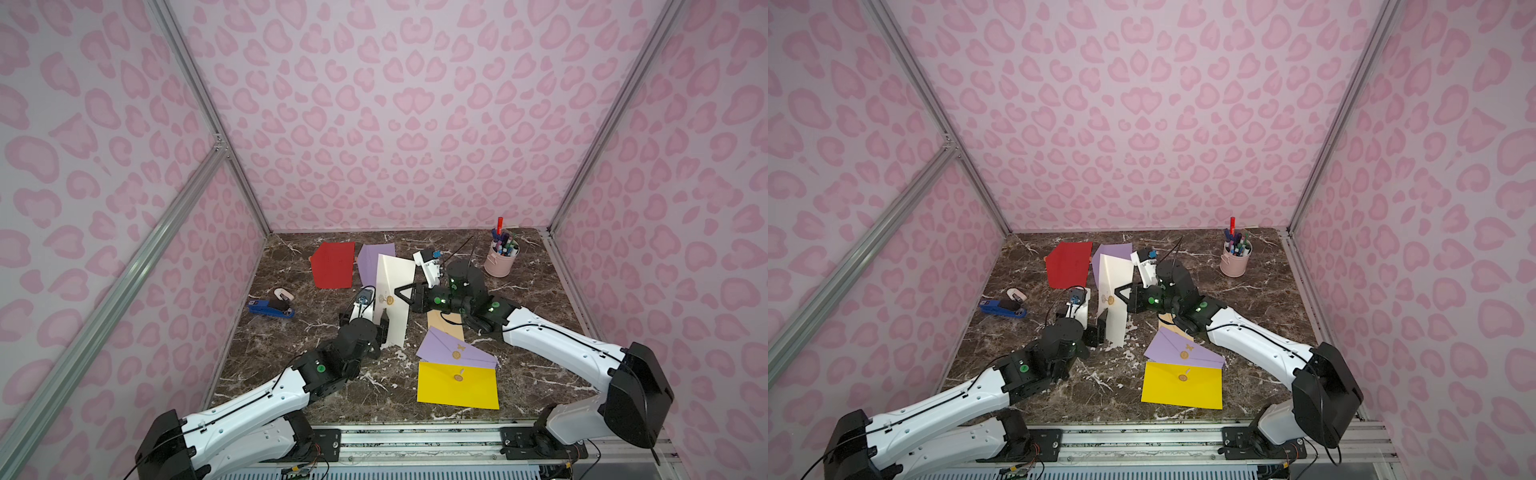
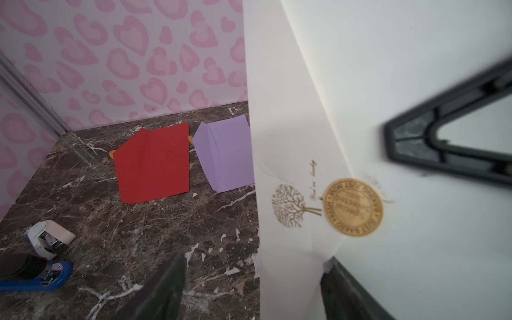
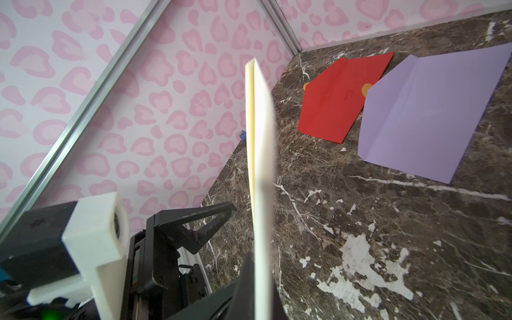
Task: Open the envelope
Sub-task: Open the envelope flap on the envelope.
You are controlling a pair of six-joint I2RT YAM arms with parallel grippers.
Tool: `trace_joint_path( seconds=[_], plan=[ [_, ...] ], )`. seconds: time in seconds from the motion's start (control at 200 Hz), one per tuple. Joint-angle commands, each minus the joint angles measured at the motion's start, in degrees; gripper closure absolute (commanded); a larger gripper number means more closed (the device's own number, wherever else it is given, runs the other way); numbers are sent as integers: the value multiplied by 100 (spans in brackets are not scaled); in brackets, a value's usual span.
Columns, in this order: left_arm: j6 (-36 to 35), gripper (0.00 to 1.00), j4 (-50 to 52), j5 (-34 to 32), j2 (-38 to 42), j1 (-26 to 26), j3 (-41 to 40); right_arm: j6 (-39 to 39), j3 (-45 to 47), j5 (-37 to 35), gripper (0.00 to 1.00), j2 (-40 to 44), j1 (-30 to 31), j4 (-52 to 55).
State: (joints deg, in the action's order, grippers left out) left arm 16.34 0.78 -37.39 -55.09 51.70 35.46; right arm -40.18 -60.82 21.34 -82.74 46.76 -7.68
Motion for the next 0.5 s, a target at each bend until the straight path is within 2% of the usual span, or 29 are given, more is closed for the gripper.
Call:
trace_joint_path(
  seconds=[0.0, 0.495],
  plan=[
    [10, 23, 33, -134, 24, -12, -15, 63, -18, 132, 100, -7, 14, 12],
    [19, 23, 89, -196, 83, -22, -5, 81, -9, 143, 100, 4, 27, 21]
  ],
)
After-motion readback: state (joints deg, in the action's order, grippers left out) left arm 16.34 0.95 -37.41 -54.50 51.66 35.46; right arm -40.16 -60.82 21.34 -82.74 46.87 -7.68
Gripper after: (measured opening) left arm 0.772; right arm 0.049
